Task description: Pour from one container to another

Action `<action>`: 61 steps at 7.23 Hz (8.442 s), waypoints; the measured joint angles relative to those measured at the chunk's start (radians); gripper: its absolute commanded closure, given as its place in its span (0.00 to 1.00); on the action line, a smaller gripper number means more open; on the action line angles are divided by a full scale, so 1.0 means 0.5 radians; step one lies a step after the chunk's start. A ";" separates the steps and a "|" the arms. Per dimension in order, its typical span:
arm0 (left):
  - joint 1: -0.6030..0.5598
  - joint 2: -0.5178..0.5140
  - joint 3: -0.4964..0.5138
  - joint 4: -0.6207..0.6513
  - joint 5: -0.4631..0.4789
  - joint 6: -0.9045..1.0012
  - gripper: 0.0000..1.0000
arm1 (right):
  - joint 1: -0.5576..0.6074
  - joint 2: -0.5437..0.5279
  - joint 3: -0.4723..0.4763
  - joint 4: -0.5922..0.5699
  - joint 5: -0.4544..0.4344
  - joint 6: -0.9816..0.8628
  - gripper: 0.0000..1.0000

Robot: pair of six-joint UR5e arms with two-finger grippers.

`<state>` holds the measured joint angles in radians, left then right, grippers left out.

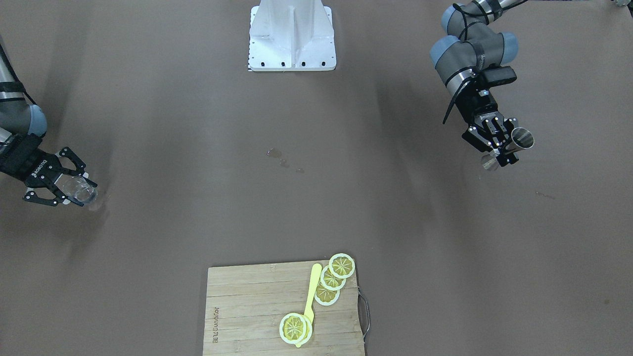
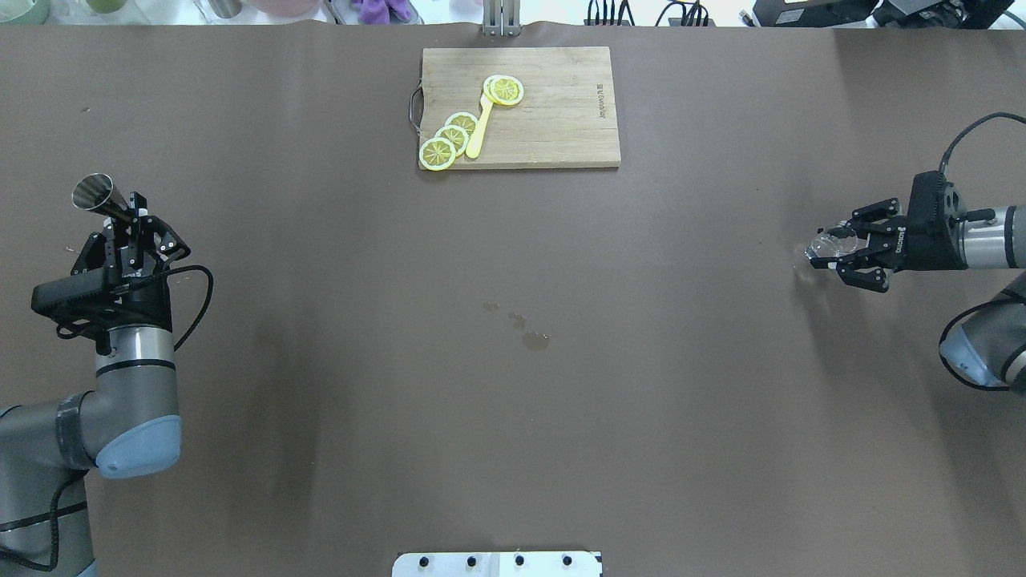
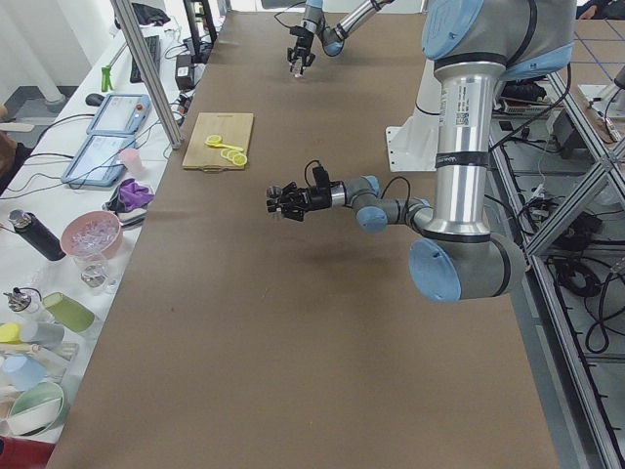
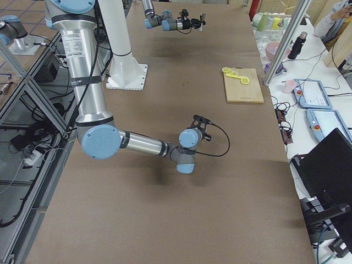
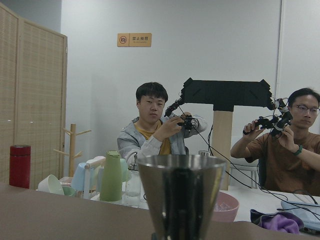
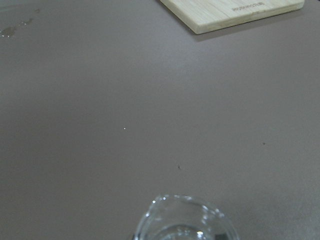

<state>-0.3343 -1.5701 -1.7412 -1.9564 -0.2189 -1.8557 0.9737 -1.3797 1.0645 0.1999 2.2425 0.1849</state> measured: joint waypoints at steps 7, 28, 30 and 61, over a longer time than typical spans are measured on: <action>0.178 0.002 0.127 0.389 0.138 -0.392 1.00 | -0.249 0.231 -0.017 -0.085 -0.236 0.096 1.00; 0.372 0.169 0.234 0.664 0.373 -0.976 0.90 | 0.189 -0.195 0.970 -1.562 -0.294 0.033 0.00; 0.380 0.170 0.236 0.664 0.373 -0.976 0.72 | 0.278 -0.198 1.047 -2.139 -0.363 0.037 0.00; 0.550 0.522 -0.378 0.803 0.618 -0.842 0.01 | 1.231 -0.639 1.243 -3.587 0.077 -0.566 0.00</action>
<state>-0.0592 -1.3091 -1.9300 -1.5547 0.0901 -2.2767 1.5893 -1.6990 1.6859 -1.5938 2.2809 -0.0982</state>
